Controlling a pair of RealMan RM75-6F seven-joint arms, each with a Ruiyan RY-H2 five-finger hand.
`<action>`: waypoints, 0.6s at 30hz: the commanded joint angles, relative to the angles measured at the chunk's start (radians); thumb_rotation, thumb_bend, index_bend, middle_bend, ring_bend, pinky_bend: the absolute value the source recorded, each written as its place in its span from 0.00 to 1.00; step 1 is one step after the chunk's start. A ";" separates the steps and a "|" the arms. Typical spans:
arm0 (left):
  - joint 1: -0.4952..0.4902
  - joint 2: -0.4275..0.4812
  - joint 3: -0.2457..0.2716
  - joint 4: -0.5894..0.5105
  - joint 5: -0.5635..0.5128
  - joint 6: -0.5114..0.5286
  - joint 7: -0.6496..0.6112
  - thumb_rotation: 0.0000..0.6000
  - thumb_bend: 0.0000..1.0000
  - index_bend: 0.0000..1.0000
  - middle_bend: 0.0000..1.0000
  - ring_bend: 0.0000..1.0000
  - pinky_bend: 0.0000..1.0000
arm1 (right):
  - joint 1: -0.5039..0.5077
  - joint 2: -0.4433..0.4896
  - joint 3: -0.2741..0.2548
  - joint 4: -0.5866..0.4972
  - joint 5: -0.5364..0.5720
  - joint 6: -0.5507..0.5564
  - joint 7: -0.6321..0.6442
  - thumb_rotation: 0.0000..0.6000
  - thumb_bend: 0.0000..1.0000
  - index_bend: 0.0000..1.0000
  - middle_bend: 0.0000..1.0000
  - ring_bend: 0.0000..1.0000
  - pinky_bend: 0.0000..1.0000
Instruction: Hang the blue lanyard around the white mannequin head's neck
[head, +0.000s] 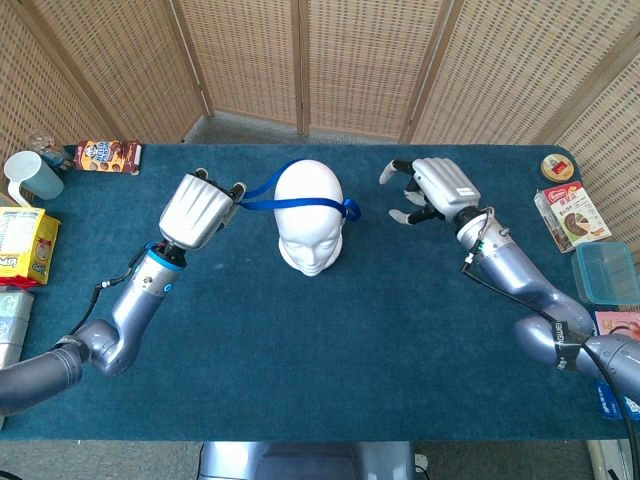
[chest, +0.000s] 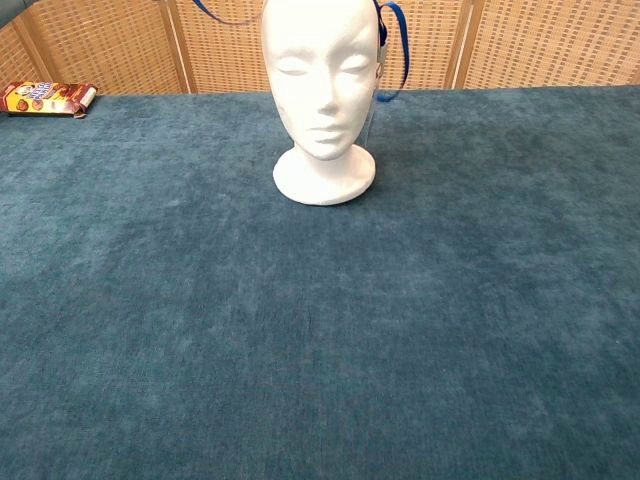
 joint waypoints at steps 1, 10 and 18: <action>0.000 0.000 0.000 0.000 0.001 0.000 0.001 1.00 0.44 0.66 0.96 0.90 0.71 | -0.002 0.001 -0.001 0.000 -0.002 0.000 0.004 1.00 0.30 0.35 1.00 1.00 1.00; 0.004 0.011 0.006 -0.016 0.001 -0.010 0.004 1.00 0.43 0.66 0.96 0.89 0.71 | -0.008 0.010 0.002 -0.004 -0.016 0.005 0.024 1.00 0.29 0.35 1.00 1.00 1.00; 0.011 0.032 0.009 -0.055 -0.009 -0.026 0.009 1.00 0.14 0.66 0.96 0.83 0.68 | -0.014 0.016 0.002 -0.009 -0.020 0.013 0.032 1.00 0.29 0.35 1.00 1.00 1.00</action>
